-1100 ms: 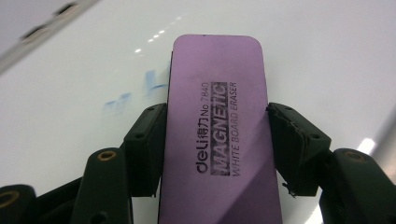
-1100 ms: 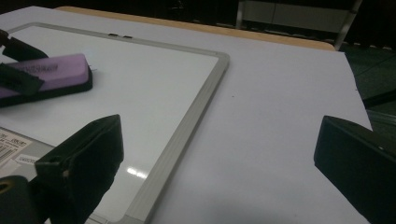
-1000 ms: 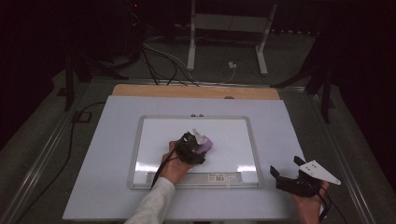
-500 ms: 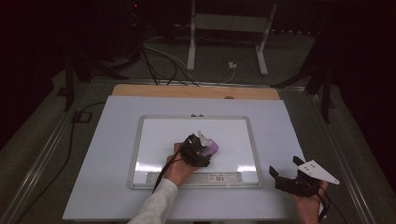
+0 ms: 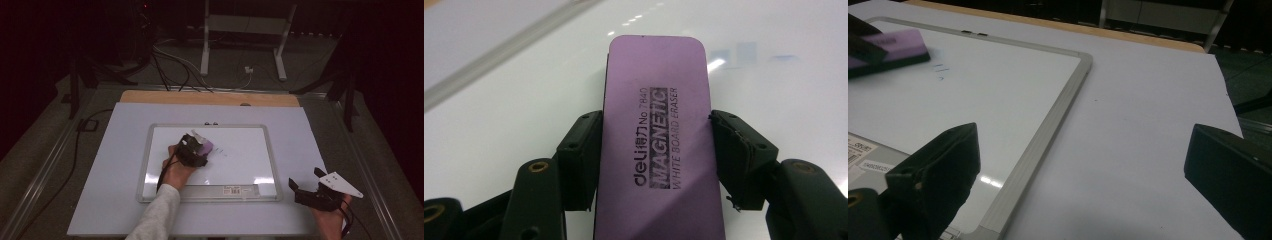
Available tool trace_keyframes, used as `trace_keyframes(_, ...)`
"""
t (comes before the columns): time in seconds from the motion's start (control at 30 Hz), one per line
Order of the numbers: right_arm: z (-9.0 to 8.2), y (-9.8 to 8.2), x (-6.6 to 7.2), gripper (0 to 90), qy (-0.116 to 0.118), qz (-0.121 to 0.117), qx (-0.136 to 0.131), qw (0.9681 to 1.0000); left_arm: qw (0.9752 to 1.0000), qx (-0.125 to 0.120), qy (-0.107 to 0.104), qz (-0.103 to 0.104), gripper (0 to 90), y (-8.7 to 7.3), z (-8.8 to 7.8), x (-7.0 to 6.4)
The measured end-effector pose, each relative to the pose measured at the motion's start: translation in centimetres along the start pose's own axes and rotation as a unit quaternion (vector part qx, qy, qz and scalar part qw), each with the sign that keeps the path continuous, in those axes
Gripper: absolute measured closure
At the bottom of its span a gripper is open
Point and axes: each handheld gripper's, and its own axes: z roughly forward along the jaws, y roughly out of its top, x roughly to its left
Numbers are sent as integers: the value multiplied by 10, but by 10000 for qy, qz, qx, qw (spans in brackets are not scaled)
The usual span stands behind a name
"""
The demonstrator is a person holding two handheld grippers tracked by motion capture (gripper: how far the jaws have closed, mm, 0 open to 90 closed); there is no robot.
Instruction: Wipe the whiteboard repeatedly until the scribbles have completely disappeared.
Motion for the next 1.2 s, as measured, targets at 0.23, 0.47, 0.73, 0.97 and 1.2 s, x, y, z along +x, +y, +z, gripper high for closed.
trace_keyframes(0.23,1,0,1,16,6,-6,20,10000,10000,-20,-70,-39,420,3,3,3)
trace_keyframes(0.47,1,0,2,16,20,-33,22,10000,9956,-166,-699,596,420,13,5,-41)
trace_keyframes(0.73,0,0,3,16,27,-44,14,10000,9966,-142,-613,527,420,13,6,-35)
trace_keyframes(0.97,1,0,3,16,16,-38,32,10000,9999,4,7,-113,421,12,10,1)
trace_keyframes(1.2,2,1,4,16,28,-55,41,10000,9993,-58,-286,226,421,23,15,-27)
